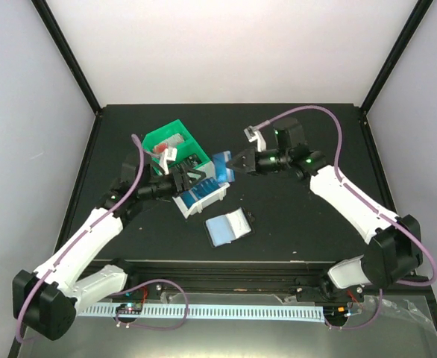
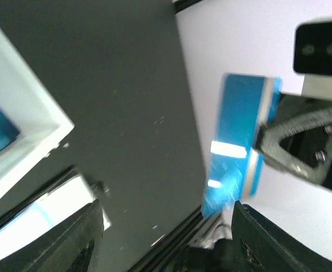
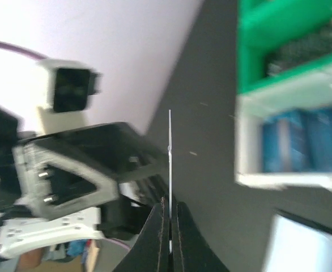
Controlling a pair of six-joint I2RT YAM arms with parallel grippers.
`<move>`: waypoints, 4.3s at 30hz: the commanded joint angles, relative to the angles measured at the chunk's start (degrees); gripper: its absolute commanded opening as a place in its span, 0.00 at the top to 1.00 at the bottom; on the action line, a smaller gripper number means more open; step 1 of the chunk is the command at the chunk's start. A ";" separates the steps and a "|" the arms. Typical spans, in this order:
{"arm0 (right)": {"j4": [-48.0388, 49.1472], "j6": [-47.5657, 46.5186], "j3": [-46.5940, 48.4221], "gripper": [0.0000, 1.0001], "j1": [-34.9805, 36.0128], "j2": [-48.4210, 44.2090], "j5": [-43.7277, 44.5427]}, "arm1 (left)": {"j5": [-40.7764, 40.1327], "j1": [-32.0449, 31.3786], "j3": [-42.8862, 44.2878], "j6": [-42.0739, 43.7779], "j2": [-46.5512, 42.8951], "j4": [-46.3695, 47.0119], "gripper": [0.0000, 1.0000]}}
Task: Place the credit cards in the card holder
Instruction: Adjust the credit card, then insert the credit card into the card holder.
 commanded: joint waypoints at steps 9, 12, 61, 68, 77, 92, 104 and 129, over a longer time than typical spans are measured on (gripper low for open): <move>-19.71 -22.46 -12.90 0.99 -4.92 2.09 3.11 | -25.57 -21.48 -1.59 10.67 8.13 -12.13 0.45; -17.27 -21.31 -15.77 0.99 -4.83 2.65 4.46 | -30.95 -27.80 -1.27 9.57 13.07 -12.01 0.48; 8.84 -10.10 -26.56 0.99 3.10 14.42 3.01 | -44.73 -35.30 -5.05 2.06 26.36 -19.99 0.81; 11.17 -8.66 -27.28 0.99 4.82 16.44 2.52 | -43.72 -35.39 -5.75 1.82 26.79 -18.94 0.81; 12.96 -6.85 -27.67 0.99 5.07 15.65 1.14 | -42.77 -35.48 -5.58 2.58 25.69 -17.69 0.80; 19.31 -2.10 -28.91 0.98 7.39 20.65 0.42 | -41.30 -36.00 -5.23 2.96 27.94 -16.63 0.80; 14.43 -3.30 -27.46 0.82 8.82 19.21 4.89 | -41.51 -36.40 -5.06 2.96 28.04 -16.70 0.81; -5.42 -5.70 -22.60 0.40 10.33 9.88 22.40 | -40.79 -36.31 -5.02 5.03 27.23 -15.41 0.81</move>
